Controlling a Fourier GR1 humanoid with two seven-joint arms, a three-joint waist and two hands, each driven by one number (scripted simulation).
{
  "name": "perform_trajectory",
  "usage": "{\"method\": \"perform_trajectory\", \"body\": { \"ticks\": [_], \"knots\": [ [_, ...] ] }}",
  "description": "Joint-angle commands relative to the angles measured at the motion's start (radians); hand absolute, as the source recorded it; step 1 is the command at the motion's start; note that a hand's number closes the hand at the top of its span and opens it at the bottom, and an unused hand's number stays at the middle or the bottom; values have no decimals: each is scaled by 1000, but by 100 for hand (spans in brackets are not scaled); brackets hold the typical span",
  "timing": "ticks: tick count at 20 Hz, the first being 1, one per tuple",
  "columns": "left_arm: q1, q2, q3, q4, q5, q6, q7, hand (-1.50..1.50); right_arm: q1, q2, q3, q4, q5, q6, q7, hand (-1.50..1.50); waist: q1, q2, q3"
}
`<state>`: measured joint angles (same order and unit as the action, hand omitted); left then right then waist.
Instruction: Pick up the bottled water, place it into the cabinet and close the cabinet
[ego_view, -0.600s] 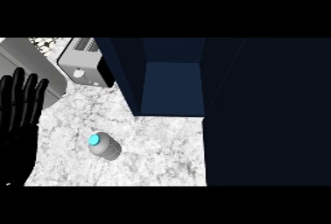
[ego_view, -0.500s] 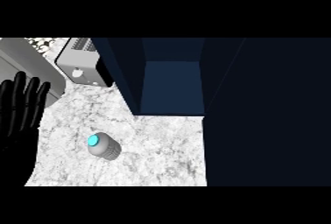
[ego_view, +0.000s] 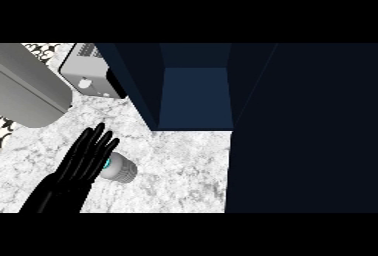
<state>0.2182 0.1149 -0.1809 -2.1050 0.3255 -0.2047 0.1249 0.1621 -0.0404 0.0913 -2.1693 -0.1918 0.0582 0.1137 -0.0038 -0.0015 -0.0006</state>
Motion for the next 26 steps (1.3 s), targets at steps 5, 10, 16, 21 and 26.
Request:
{"method": "perform_trajectory", "body": {
  "ticks": [5, 10, 16, 21, 26],
  "knots": [
    [192, 95, 76, -108, 212, -107, 96, -150, 161, -34, -31, -127, -188, 60, 120, -150, 6, -1, 0],
    [263, 99, 111, -141, 219, -155, 83, -150, 234, 16, 18, -119, -129, 80, 29, -150, 6, -1, 1],
    [257, 83, 165, -33, 212, -215, 41, -150, 323, -2, 18, -142, -154, 150, 1, -150, 3, 0, 1],
    [303, 95, 200, -123, 258, -229, 79, -150, 361, 20, 15, -52, -117, 222, -133, -150, 3, 0, 1],
    [335, 84, 294, 30, 256, -389, -77, -150, 305, -2, -12, -128, -146, 157, -10, -150, 9, 0, 0]
  ]
}}
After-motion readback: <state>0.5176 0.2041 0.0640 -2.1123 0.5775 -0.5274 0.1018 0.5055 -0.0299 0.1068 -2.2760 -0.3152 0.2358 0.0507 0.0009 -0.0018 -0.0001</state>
